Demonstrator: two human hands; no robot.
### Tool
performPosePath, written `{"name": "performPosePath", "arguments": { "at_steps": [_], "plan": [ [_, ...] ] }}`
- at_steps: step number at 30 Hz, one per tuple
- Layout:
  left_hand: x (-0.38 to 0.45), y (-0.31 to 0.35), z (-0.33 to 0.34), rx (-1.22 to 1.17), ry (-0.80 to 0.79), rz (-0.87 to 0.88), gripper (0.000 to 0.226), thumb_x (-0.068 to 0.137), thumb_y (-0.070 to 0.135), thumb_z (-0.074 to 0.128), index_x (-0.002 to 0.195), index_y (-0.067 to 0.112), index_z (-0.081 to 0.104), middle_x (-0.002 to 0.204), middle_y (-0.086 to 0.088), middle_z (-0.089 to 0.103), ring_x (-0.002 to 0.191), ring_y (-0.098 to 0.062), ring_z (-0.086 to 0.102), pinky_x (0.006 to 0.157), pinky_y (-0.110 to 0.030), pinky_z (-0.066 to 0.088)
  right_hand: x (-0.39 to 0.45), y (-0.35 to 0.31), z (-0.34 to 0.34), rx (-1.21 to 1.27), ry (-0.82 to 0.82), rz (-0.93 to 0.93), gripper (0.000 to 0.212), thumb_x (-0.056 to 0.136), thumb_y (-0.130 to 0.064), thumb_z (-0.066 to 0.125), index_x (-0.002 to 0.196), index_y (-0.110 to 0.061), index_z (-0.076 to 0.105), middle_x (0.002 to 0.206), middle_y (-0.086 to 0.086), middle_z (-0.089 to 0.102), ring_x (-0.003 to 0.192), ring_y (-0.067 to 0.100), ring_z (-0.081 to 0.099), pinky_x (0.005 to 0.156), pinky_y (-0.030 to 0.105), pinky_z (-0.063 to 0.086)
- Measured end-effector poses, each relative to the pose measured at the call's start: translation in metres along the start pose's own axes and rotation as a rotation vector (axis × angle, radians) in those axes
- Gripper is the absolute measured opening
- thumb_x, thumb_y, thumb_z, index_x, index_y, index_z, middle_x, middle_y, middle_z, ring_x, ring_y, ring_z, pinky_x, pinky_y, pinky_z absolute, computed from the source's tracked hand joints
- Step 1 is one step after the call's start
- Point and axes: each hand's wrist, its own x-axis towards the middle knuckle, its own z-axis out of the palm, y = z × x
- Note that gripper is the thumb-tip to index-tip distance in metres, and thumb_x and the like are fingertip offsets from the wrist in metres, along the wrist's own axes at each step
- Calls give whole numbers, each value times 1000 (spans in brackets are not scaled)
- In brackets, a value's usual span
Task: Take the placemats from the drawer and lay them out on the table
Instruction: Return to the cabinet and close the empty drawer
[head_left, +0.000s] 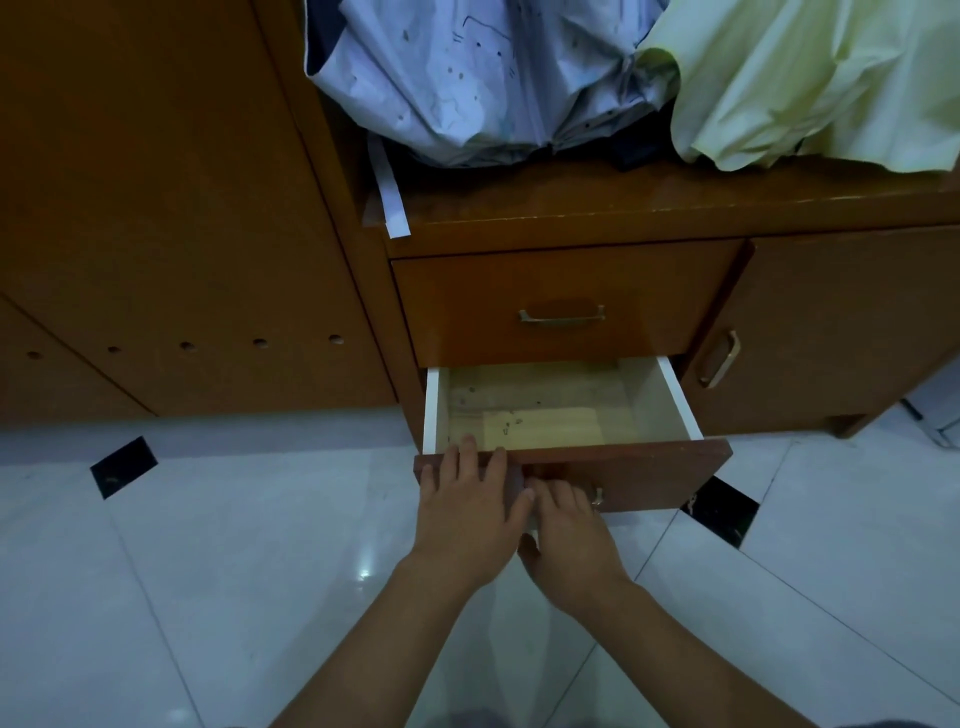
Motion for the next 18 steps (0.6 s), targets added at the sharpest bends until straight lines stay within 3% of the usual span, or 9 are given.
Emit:
{"name": "performPosePath", "arguments": {
  "at_steps": [5, 9, 18],
  "plan": [
    [12, -7, -7, 12, 38, -10, 85, 82, 66, -4, 151, 25, 20, 160, -11, 18, 146, -29, 15, 118, -49, 13, 14, 2, -8, -11, 54, -15, 47, 86, -29, 56, 130, -25, 39, 119, -3, 47, 110, 18, 42, 91, 29, 39],
    [36, -14, -13, -25, 66, 4, 62, 98, 57, 20, 152, 26, 22, 161, -8, 14, 148, -27, 10, 119, -51, 11, 31, 1, -12, 15, 59, 8, 46, 87, -28, 55, 130, -27, 38, 120, -3, 48, 112, 18, 43, 94, 32, 39],
    [52, -28, -12, -74, 145, -23, 59, 99, 56, 24, 151, 28, 24, 161, -6, 15, 148, -26, 11, 119, -49, 12, 74, 3, -17, 38, 43, 78, 30, 90, -29, 54, 118, -30, 41, 115, -3, 50, 111, 20, 45, 97, 41, 42]
  ]
}}
